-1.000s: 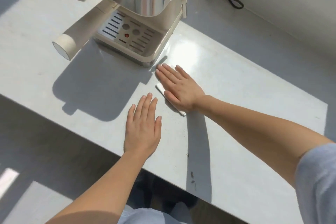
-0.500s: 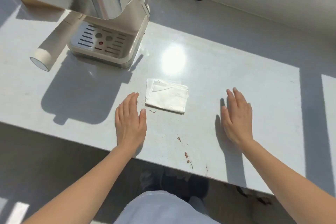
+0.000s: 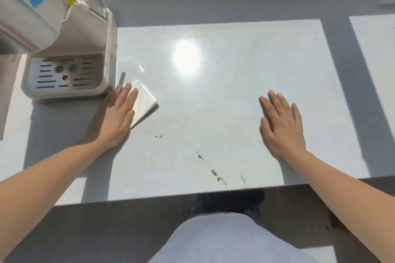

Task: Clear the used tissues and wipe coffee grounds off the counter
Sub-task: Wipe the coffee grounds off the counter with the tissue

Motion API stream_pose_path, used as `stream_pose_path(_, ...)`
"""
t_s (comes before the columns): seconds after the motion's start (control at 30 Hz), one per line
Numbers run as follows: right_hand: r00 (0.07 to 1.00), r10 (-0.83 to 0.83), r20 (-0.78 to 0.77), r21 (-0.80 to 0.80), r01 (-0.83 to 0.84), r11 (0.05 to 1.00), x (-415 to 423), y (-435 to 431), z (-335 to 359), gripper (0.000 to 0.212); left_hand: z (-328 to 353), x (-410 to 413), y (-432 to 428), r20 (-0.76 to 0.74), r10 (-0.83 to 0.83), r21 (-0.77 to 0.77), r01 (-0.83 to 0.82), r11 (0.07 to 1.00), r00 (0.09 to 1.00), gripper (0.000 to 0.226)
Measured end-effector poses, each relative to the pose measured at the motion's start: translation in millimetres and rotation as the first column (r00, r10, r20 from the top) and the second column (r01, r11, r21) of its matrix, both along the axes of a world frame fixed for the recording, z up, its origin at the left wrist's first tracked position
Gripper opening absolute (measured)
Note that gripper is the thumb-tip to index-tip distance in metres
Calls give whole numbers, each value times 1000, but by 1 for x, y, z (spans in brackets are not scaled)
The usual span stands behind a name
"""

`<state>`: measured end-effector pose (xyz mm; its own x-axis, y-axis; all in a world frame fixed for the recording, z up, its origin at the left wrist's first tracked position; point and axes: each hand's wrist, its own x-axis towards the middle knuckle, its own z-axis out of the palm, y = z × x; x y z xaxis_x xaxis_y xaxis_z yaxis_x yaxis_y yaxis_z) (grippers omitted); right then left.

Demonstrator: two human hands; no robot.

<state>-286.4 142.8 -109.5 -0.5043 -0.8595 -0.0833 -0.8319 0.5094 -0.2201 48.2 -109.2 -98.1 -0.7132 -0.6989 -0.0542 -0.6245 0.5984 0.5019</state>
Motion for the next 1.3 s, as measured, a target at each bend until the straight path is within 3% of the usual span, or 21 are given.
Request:
stream_pose_path(0.17,1000,-4,-18,-9,4,1000,2,-1,-1,55,-6,3,21,53,107,-50,-105,993,993,56)
stream_pose_path(0.37,1000,1,-27,3,-1,1000,2,-1,0,56,-10,-13,58,250,176,-153,-141,978,952,59)
stream_pose_path(0.77,999,45,-31,19,-44,999,0,0,-1,58,-11,-69,178,284,217,-131,-186,974,934,59)
stream_pose_path(0.93,996,89,-15,73,-88,993,-4,1,-1,60,-8,-108,231,315,187,-112,-159,981,930,58)
stream_pose_path(1.1,941,329,-75,92,-322,942,-48,15,6,60,-4,-149,285,329,79,-97,-49,994,941,59)
stream_pose_path(1.3,946,321,-50,4,-321,947,-54,20,0,55,-4,-172,298,330,-93,-74,124,989,939,59)
